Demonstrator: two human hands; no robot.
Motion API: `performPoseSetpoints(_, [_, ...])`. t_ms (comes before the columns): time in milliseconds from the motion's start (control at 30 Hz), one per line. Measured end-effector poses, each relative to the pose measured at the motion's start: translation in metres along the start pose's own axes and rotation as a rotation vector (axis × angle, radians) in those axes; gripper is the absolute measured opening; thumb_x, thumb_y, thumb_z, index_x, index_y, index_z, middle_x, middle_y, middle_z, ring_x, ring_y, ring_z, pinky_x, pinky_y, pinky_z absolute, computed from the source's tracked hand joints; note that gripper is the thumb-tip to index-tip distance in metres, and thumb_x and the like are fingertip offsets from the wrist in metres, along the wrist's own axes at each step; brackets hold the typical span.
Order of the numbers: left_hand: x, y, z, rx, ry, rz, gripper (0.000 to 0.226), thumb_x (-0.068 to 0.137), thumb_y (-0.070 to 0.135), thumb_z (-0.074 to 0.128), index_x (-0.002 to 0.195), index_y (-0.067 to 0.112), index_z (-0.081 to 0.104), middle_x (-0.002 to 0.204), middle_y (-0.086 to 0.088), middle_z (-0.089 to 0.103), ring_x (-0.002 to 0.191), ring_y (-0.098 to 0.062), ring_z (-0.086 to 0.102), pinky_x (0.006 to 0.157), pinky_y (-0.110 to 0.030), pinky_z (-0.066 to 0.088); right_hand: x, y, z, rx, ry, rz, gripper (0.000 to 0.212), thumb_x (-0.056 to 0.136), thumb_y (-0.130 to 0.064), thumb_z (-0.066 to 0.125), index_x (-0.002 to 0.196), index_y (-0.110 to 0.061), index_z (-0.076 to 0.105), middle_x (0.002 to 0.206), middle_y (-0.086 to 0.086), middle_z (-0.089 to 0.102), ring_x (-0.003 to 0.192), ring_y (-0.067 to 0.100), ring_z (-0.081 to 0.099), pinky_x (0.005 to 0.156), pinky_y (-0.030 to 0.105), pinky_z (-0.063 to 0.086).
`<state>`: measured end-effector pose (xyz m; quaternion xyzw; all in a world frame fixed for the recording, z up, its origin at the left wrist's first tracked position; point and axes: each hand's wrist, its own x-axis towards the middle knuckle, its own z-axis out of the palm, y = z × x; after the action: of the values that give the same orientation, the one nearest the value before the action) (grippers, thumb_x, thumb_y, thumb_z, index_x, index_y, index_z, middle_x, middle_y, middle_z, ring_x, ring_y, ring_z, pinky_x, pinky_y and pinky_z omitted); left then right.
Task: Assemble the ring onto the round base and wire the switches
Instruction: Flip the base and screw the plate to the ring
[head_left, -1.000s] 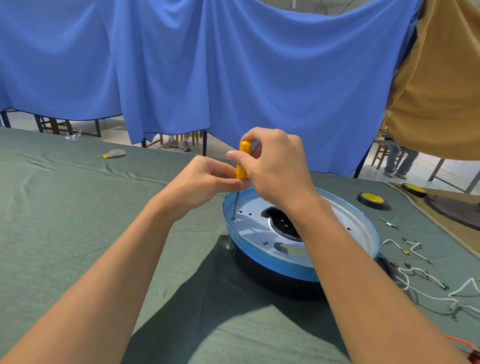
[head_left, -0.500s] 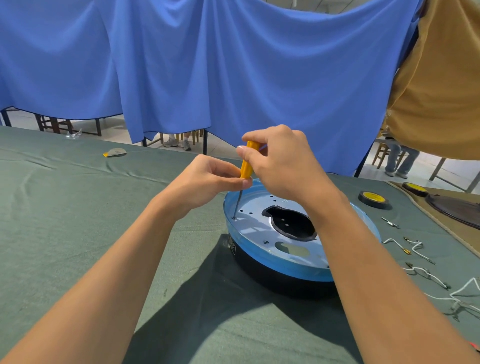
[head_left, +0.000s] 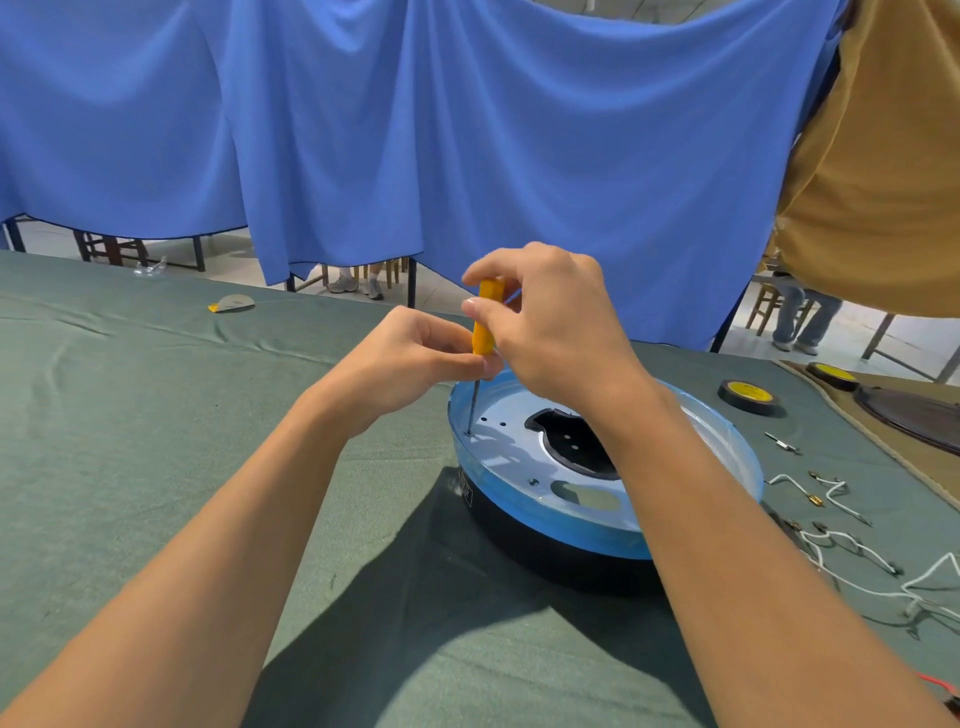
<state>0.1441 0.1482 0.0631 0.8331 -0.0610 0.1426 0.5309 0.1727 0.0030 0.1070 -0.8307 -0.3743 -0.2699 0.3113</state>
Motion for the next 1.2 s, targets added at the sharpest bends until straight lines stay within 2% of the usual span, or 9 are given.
performPoseSetpoints(133, [0.0, 0.0011, 0.0017, 0.013, 0.003, -0.003, 0.014, 0.085, 0.023, 0.072, 0.094, 0.014, 0.079, 0.094, -0.003, 0.077, 0.1, -0.02, 0.069, 0.105, -0.048, 0.044, -0.0005, 0.0039, 0.0019, -0.098, 0.036, 0.031, 0.027, 0.092, -0.038, 0.06, 0.097, -0.013, 0.069, 0.085, 0.002, 0.052, 0.083, 0.022, 0.052, 0.075, 0.034, 0.043])
performPoseSetpoints(300, [-0.0005, 0.0007, 0.0012, -0.016, 0.028, 0.007, 0.014, 0.084, 0.019, 0.074, 0.094, 0.011, 0.079, 0.095, -0.011, 0.076, 0.104, -0.03, 0.067, 0.104, -0.049, 0.046, 0.0008, 0.0034, 0.0004, -0.003, -0.047, -0.004, 0.02, 0.092, -0.023, 0.06, 0.108, -0.015, 0.068, 0.089, 0.005, 0.065, 0.088, 0.027, 0.058, 0.083, 0.042, 0.05])
performPoseSetpoints(500, [0.0019, 0.0019, 0.0043, -0.004, 0.049, 0.015, 0.013, 0.082, 0.019, 0.076, 0.09, 0.009, 0.077, 0.09, -0.01, 0.076, 0.097, -0.029, 0.068, 0.102, -0.05, 0.046, -0.0003, 0.0071, 0.0044, -0.042, 0.054, 0.065, 0.022, 0.091, -0.036, 0.06, 0.087, -0.016, 0.067, 0.078, 0.0, 0.06, 0.08, 0.022, 0.055, 0.077, 0.036, 0.047])
performPoseSetpoints(633, [0.0028, 0.0014, 0.0005, 0.011, 0.028, -0.007, 0.013, 0.085, 0.02, 0.073, 0.094, 0.012, 0.078, 0.093, -0.006, 0.076, 0.099, -0.023, 0.069, 0.104, -0.048, 0.045, 0.0027, 0.0039, -0.0009, 0.082, 0.014, 0.038, 0.028, 0.091, -0.015, 0.059, 0.117, -0.016, 0.068, 0.104, 0.004, 0.068, 0.097, 0.022, 0.061, 0.09, 0.035, 0.048])
performPoseSetpoints(800, [0.0016, 0.0026, 0.005, -0.027, 0.045, 0.021, 0.014, 0.083, 0.016, 0.074, 0.094, 0.009, 0.076, 0.093, -0.01, 0.076, 0.097, -0.025, 0.07, 0.102, -0.047, 0.048, 0.0009, 0.006, 0.0031, 0.043, 0.152, 0.105, 0.015, 0.085, -0.031, 0.07, 0.091, -0.017, 0.072, 0.089, 0.004, 0.063, 0.085, 0.022, 0.06, 0.08, 0.036, 0.049])
performPoseSetpoints(900, [0.0038, 0.0019, 0.0067, -0.046, 0.094, 0.033, 0.012, 0.08, 0.012, 0.077, 0.089, 0.005, 0.073, 0.092, -0.018, 0.074, 0.092, -0.032, 0.069, 0.1, -0.051, 0.048, 0.002, 0.0062, 0.0008, 0.043, 0.108, 0.085, 0.019, 0.088, -0.031, 0.066, 0.094, -0.014, 0.072, 0.093, 0.006, 0.064, 0.089, 0.023, 0.06, 0.083, 0.039, 0.048])
performPoseSetpoints(1000, [0.0044, -0.0007, 0.0014, -0.042, 0.036, 0.027, 0.009, 0.085, 0.011, 0.072, 0.092, 0.008, 0.075, 0.092, -0.009, 0.076, 0.091, -0.017, 0.071, 0.094, -0.036, 0.053, 0.0021, 0.0042, -0.0015, 0.069, 0.003, 0.041, 0.024, 0.091, -0.018, 0.06, 0.112, -0.013, 0.071, 0.109, 0.007, 0.068, 0.101, 0.023, 0.061, 0.091, 0.036, 0.048])
performPoseSetpoints(1100, [0.0023, -0.0001, 0.0016, -0.061, -0.032, 0.031, 0.012, 0.088, 0.011, 0.068, 0.098, 0.012, 0.075, 0.094, -0.003, 0.077, 0.093, -0.01, 0.071, 0.085, -0.02, 0.053, 0.0003, 0.0043, 0.0006, 0.047, 0.034, 0.053, 0.022, 0.089, -0.019, 0.064, 0.109, -0.018, 0.073, 0.102, 0.004, 0.07, 0.096, 0.023, 0.061, 0.09, 0.039, 0.049])
performPoseSetpoints(1200, [0.0033, 0.0003, 0.0076, -0.096, 0.071, 0.071, 0.01, 0.08, 0.012, 0.077, 0.088, 0.009, 0.073, 0.093, -0.014, 0.075, 0.089, -0.021, 0.07, 0.094, -0.042, 0.052, -0.0004, 0.0044, 0.0025, 0.038, 0.094, 0.088, 0.02, 0.085, -0.03, 0.07, 0.101, -0.02, 0.074, 0.092, 0.003, 0.068, 0.092, 0.024, 0.06, 0.087, 0.041, 0.048])
